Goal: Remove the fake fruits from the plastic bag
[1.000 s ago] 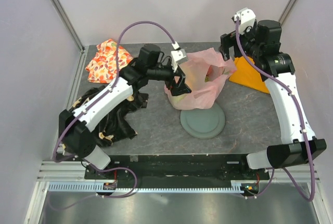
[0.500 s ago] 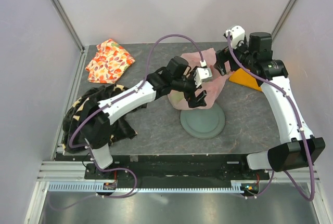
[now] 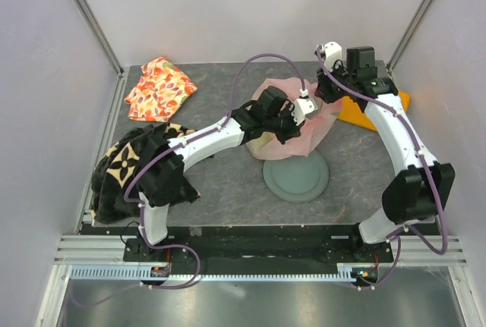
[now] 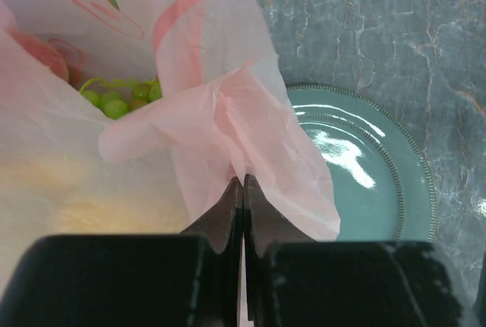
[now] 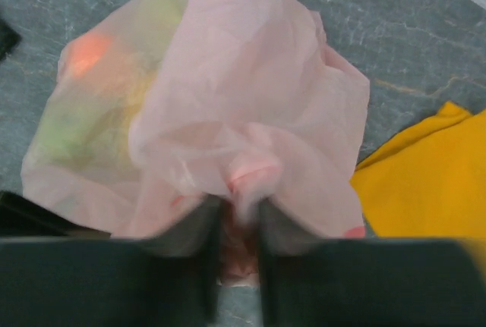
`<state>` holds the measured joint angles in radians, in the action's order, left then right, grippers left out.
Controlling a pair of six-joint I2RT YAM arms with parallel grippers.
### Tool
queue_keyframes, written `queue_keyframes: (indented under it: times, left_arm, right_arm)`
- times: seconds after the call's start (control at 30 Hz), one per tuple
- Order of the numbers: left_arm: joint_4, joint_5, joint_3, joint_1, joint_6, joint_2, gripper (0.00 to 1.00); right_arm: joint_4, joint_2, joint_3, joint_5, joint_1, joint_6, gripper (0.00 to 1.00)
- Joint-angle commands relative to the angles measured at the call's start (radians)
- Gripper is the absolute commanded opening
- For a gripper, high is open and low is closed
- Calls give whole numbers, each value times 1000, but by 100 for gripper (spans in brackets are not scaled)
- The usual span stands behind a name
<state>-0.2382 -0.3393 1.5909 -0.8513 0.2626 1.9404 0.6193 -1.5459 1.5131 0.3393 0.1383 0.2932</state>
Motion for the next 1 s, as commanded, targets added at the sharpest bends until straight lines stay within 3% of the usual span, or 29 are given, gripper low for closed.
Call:
queue_keyframes:
  times: [0.0, 0.27, 0.3, 0.43, 0.5, 0.63, 0.77, 0.97]
  left_arm:
    - [30, 42, 37, 63, 33, -29, 2]
    - [-16, -29, 253, 342, 27, -83, 2]
    - [-36, -50, 330, 357, 33, -75, 2]
    - [-62, -66, 490, 393, 76, -35, 2]
    - [-62, -55, 533, 399, 101, -31, 2]
    - [-78, -119, 509, 399, 118, -72, 2]
    - [-143, -222, 402, 394, 86, -171, 2]
    - [-237, -332, 10, 385, 106, -438, 2]
  right_arm:
    - [-61, -97, 131, -8, 1, -63, 0]
    - [-115, -417, 638, -52, -6, -216, 0]
    - [-121, -448, 738, -56, -8, -230, 0]
    - [-197, -528, 852, -105, -12, -259, 0]
    - [-284, -520, 823, -92, -17, -266, 0]
    - [-291, -473, 776, -94, -17, -229, 0]
    - [-293, -321, 569, -108, -26, -224, 0]
    - [-244, 2, 83, -66, -28, -206, 0]
